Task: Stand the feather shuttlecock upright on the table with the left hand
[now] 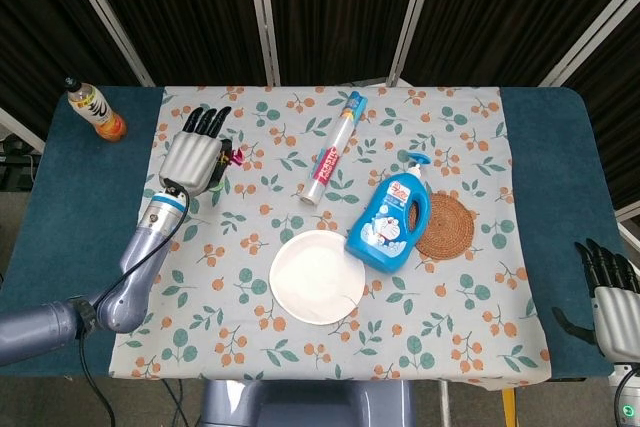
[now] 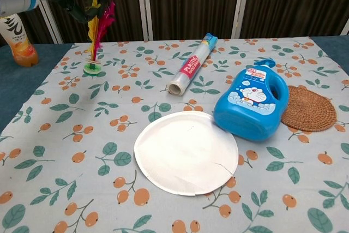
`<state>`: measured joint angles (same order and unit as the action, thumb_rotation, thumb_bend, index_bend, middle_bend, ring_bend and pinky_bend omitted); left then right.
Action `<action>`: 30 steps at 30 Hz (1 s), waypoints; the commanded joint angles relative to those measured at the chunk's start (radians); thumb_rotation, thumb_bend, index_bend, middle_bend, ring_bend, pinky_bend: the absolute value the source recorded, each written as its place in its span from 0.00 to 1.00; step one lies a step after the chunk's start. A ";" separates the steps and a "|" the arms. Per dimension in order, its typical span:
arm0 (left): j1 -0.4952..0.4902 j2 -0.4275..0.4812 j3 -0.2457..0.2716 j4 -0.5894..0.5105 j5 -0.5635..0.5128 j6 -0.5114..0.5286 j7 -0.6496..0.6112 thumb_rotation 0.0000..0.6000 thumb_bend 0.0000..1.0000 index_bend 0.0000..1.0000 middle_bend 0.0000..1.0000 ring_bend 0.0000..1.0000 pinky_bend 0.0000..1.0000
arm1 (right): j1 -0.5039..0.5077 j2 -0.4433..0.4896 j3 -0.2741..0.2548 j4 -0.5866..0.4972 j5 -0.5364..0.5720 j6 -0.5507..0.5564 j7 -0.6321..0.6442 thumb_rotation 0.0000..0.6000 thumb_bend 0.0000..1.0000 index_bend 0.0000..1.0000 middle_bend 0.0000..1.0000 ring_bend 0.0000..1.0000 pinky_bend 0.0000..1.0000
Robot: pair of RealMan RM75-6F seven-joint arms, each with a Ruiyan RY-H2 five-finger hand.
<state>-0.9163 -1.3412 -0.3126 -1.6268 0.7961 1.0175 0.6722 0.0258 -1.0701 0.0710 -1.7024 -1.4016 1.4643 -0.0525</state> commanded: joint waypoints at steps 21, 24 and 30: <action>0.106 0.177 0.196 -0.266 0.190 0.045 0.005 1.00 0.60 0.68 0.00 0.00 0.00 | -0.002 -0.013 0.012 0.002 0.019 0.010 -0.029 1.00 0.15 0.00 0.00 0.00 0.00; 0.116 0.165 0.218 -0.257 0.206 0.040 -0.004 1.00 0.60 0.68 0.00 0.00 0.00 | -0.003 -0.014 0.010 0.005 0.013 0.013 -0.028 1.00 0.15 0.00 0.00 0.00 0.00; 0.133 0.147 0.248 -0.240 0.224 0.034 -0.015 1.00 0.60 0.68 0.00 0.00 0.00 | -0.004 -0.015 0.010 0.007 0.011 0.014 -0.025 1.00 0.15 0.00 0.00 0.00 0.00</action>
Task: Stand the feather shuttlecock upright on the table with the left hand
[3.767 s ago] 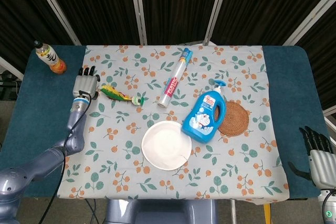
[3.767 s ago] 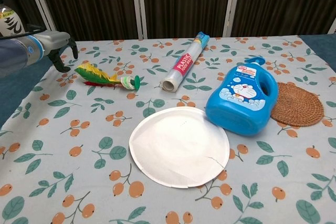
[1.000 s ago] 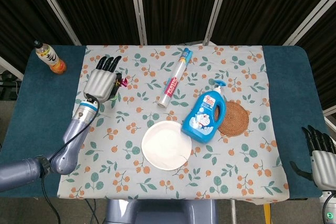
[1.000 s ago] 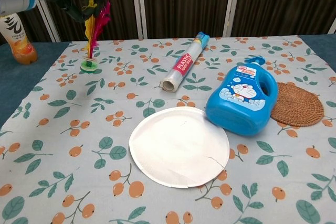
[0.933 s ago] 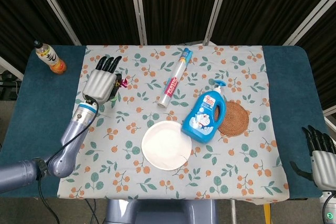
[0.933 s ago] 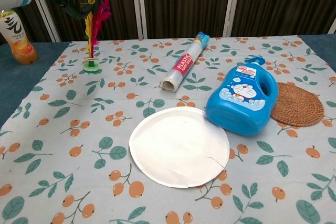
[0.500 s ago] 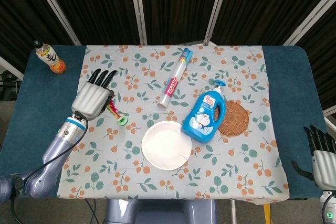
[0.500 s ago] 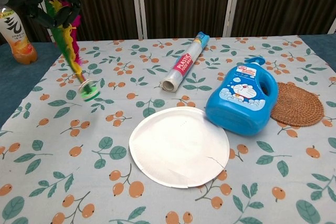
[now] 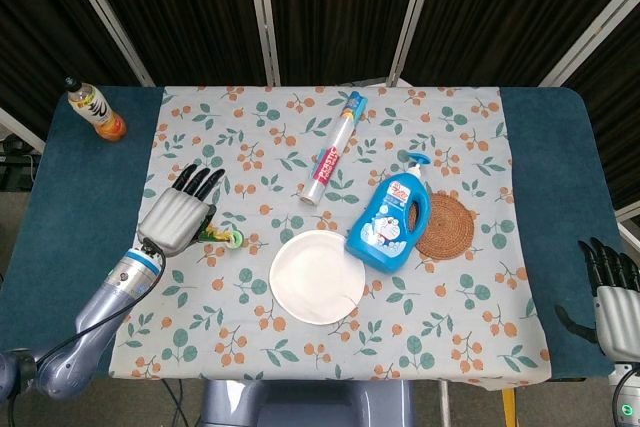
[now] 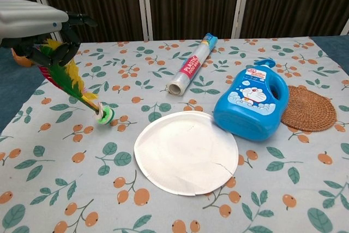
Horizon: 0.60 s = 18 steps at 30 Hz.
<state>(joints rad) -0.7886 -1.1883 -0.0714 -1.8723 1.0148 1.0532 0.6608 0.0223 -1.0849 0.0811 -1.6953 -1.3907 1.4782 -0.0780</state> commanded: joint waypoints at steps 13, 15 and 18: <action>0.023 -0.035 0.032 0.030 0.027 -0.008 -0.017 1.00 0.51 0.48 0.00 0.00 0.00 | -0.001 0.000 0.000 -0.001 -0.002 0.001 -0.003 1.00 0.15 0.00 0.00 0.00 0.00; 0.025 -0.037 0.029 0.030 0.031 -0.002 -0.020 1.00 0.44 0.33 0.00 0.00 0.00 | -0.001 0.000 -0.001 -0.001 -0.002 0.001 -0.003 1.00 0.15 0.00 0.00 0.00 0.00; 0.032 -0.043 0.011 0.026 0.046 0.017 -0.052 1.00 0.37 0.17 0.00 0.00 0.00 | -0.001 0.000 -0.001 0.000 -0.003 0.001 -0.003 1.00 0.15 0.00 0.00 0.00 0.00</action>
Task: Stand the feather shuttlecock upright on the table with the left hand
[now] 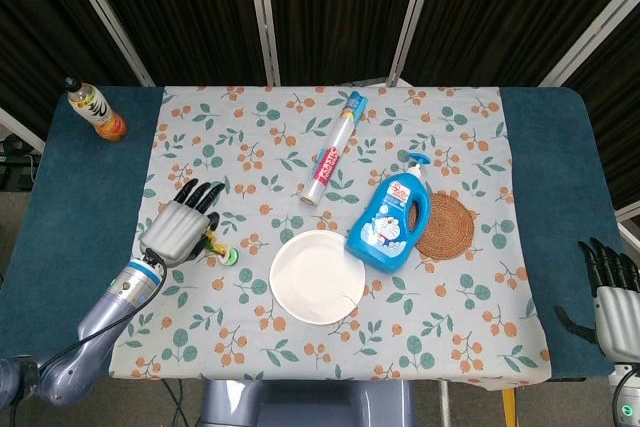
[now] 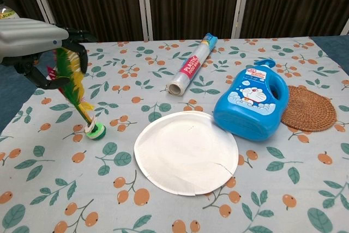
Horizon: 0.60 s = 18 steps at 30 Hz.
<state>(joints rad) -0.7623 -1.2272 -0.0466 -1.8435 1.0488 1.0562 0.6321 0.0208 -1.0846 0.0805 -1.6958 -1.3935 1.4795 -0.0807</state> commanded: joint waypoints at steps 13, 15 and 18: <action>0.052 0.087 -0.087 -0.120 0.130 0.138 -0.121 1.00 0.35 0.09 0.00 0.00 0.00 | -0.002 0.001 -0.001 0.002 -0.002 0.003 0.000 1.00 0.15 0.00 0.00 0.00 0.00; 0.091 0.114 -0.064 -0.141 0.187 0.186 -0.129 1.00 0.35 0.09 0.00 0.00 0.00 | -0.003 0.002 -0.001 0.003 -0.004 0.004 0.001 1.00 0.15 0.00 0.00 0.00 0.00; 0.175 0.138 -0.010 -0.139 0.288 0.285 -0.154 1.00 0.35 0.09 0.00 0.00 0.00 | -0.004 0.002 -0.002 0.003 -0.005 0.005 -0.001 1.00 0.15 0.00 0.00 0.00 0.00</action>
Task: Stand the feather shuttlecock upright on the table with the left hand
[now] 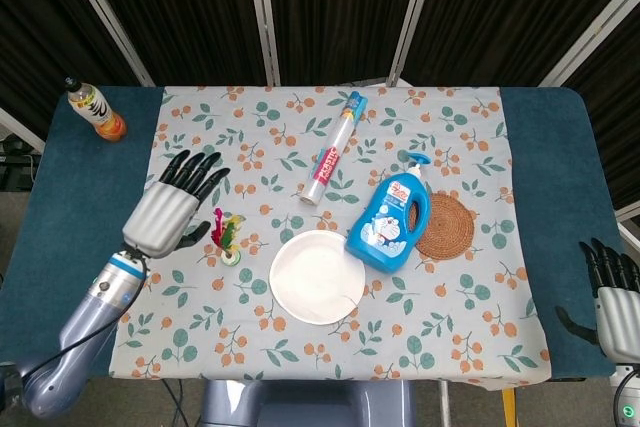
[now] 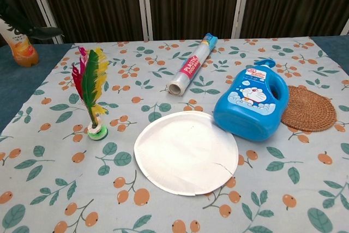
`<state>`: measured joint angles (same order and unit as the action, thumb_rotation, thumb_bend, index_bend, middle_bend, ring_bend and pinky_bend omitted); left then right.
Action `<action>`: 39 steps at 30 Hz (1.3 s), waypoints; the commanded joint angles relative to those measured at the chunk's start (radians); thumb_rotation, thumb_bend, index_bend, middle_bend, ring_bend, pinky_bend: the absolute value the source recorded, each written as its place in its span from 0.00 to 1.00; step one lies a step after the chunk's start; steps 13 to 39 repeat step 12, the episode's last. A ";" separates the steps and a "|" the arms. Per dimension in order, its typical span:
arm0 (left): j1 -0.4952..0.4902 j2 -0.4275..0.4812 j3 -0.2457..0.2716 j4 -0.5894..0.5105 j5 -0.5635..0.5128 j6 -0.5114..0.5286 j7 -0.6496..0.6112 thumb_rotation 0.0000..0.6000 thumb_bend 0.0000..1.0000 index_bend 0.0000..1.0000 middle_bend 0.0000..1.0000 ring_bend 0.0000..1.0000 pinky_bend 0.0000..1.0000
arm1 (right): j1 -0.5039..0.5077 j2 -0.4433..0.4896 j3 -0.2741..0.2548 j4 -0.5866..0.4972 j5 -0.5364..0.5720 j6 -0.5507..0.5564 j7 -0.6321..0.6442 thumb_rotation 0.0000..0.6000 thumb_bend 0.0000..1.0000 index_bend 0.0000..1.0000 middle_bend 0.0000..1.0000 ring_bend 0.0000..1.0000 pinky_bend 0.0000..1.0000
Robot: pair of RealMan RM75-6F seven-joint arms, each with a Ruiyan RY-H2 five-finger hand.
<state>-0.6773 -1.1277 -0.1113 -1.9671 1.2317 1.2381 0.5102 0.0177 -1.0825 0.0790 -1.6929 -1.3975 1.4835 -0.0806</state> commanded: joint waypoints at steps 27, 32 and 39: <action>0.424 0.009 0.245 0.276 0.325 0.410 -0.186 1.00 0.29 0.08 0.00 0.00 0.00 | 0.003 -0.007 -0.001 -0.008 0.003 -0.005 -0.025 1.00 0.15 0.00 0.00 0.00 0.00; 0.424 0.009 0.245 0.276 0.325 0.410 -0.186 1.00 0.29 0.08 0.00 0.00 0.00 | 0.003 -0.007 -0.001 -0.008 0.003 -0.005 -0.025 1.00 0.15 0.00 0.00 0.00 0.00; 0.424 0.009 0.245 0.276 0.325 0.410 -0.186 1.00 0.29 0.08 0.00 0.00 0.00 | 0.003 -0.007 -0.001 -0.008 0.003 -0.005 -0.025 1.00 0.15 0.00 0.00 0.00 0.00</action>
